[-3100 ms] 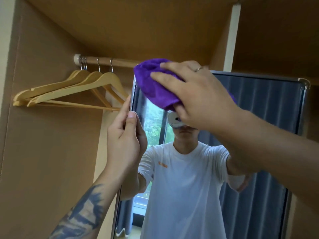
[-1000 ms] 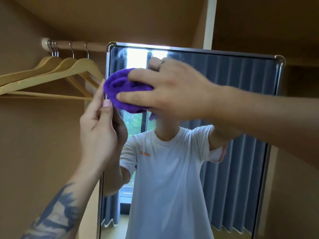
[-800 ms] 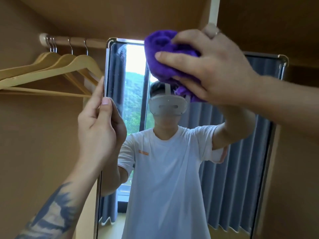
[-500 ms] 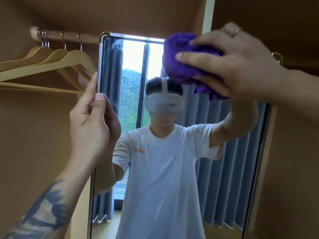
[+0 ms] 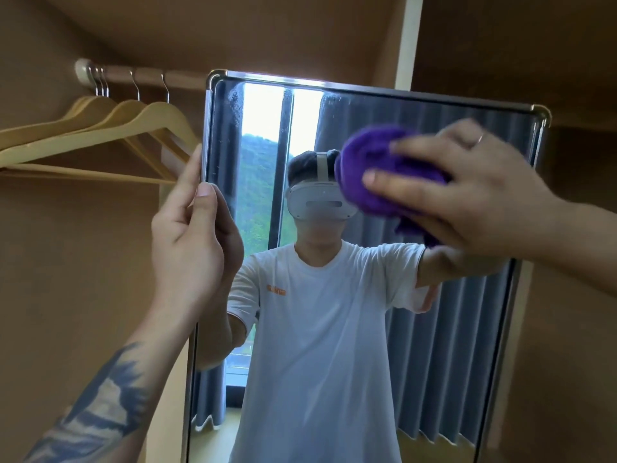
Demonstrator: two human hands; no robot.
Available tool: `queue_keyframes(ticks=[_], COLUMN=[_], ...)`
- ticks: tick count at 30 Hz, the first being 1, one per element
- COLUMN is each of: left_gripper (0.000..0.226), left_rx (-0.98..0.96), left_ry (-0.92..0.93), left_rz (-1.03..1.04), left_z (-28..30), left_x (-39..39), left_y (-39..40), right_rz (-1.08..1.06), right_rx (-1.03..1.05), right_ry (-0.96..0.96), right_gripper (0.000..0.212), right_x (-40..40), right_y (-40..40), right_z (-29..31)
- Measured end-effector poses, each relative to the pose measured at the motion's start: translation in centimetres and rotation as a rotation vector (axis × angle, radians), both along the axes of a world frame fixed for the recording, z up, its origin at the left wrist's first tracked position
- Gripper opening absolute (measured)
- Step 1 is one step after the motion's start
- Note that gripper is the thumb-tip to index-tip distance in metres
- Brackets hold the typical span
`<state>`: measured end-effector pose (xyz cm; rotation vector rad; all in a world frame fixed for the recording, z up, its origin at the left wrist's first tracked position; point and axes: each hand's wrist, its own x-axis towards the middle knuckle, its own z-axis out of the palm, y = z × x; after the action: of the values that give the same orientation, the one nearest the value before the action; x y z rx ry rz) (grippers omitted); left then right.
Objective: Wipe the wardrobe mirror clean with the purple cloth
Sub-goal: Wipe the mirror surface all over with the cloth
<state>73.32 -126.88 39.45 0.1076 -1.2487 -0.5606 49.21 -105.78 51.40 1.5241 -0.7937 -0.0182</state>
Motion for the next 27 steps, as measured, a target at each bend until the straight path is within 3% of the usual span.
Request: queue_keyframes(ticks=[3,6,8,11,13,18,21,24,27], left_gripper=[0.042,0.044,0.044,0.043,0.043,0.042,0.043,0.042,0.041], left_rx=[0.0,-0.016,-0.037,-0.057,-0.06,-0.053,-0.07,-0.075,-0.074], left_ry=[-0.007,-0.03,-0.04,-0.033,-0.015,0.005,0.024,0.045,0.05], left_rz=[0.015,0.024,0.039,0.058,0.057,0.072,0.086,0.078,0.073], left_z=[-0.1,-0.2,-0.2,-0.3,-0.3,-0.4,-0.5,-0.6,-0.6], left_x=[-0.1,0.0,-0.1,-0.2,-0.2,-0.2,-0.5,-0.7,-0.6], left_y=[0.2,0.3,0.5,0.5,0.2,-1.3,-2.2,-2.9,-3.0], right_rz=[-0.028,-0.001,0.011,-0.012,-0.036,0.009,0.013,-0.019,0.007], right_rx=[0.064,-0.158,-0.192,0.047,0.063,-0.257,-0.106,-0.026,-0.195], right_ry=[0.141,-0.104,-0.173,0.09,0.146,-0.248,-0.09,0.076,-0.175], right_gripper=[0.055,0.051,0.051,0.052,0.048,0.052,0.049,0.05,0.053], right_x=[-0.7,-1.5,-1.4,-1.2,-1.6,-2.4,-2.4,-3.3,-3.6], right_y=[1.0,1.6,1.3,1.2,1.6,2.0,1.8,2.7,3.1], right_z=[1.7,3.2,1.1,-1.3,-0.1,0.6,-1.6,0.0,1.3])
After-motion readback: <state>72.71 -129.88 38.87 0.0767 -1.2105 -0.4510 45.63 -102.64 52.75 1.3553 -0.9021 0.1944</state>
